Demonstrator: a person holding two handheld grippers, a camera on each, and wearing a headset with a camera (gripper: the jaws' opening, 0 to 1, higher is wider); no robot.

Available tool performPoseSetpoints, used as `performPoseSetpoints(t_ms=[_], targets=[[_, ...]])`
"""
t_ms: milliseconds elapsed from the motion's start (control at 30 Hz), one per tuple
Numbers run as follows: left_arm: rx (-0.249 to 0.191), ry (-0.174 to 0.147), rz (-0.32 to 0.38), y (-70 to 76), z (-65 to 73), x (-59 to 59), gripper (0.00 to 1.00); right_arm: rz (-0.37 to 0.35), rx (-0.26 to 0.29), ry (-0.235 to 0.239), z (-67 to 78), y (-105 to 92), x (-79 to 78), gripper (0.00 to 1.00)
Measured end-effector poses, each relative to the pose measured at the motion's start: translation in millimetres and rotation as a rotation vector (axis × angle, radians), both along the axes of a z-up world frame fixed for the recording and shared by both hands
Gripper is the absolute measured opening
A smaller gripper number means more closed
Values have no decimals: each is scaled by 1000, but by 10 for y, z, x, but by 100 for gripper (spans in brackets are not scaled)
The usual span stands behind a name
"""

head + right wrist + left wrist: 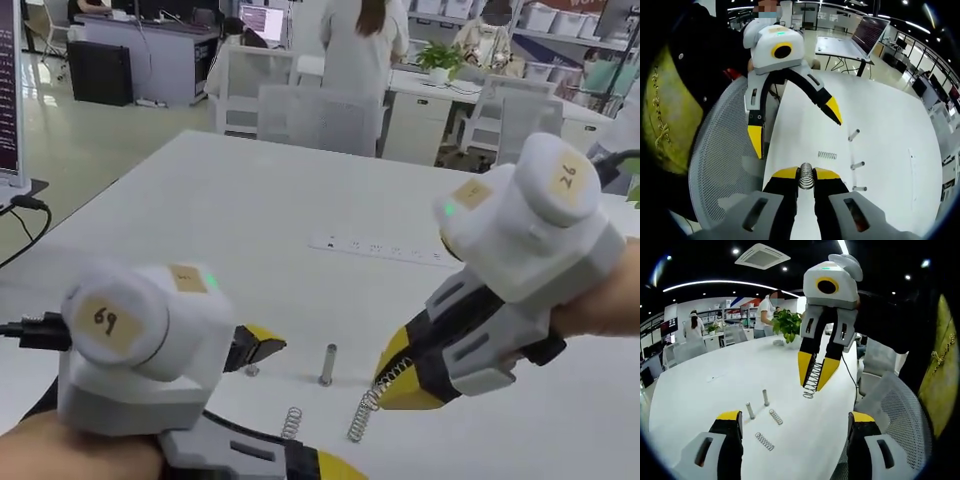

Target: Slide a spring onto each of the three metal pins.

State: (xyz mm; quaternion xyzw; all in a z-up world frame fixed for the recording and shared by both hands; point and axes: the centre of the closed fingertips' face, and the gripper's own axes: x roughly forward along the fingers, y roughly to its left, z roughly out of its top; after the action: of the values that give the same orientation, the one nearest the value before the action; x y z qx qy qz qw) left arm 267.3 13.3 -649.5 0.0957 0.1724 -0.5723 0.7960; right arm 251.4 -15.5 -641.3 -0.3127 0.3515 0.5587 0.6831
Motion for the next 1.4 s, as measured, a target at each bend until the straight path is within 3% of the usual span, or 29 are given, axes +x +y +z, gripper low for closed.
performPoseSetpoints(t_ms=[333,833,1233,1400], targets=[[-7,-10,70,275,37,157,84,-34,-9,-3,-13,-111,123,8],[1,-17,166,702,33,234,83,-95,-21,-9,59,-338,413,8],[8,-9,180,765,0,212,81,-124,-68,-19,42,-501,687,8],[9,-1,180,763,-24,214,80,-127,-121,-19,-33,-577,831,8]])
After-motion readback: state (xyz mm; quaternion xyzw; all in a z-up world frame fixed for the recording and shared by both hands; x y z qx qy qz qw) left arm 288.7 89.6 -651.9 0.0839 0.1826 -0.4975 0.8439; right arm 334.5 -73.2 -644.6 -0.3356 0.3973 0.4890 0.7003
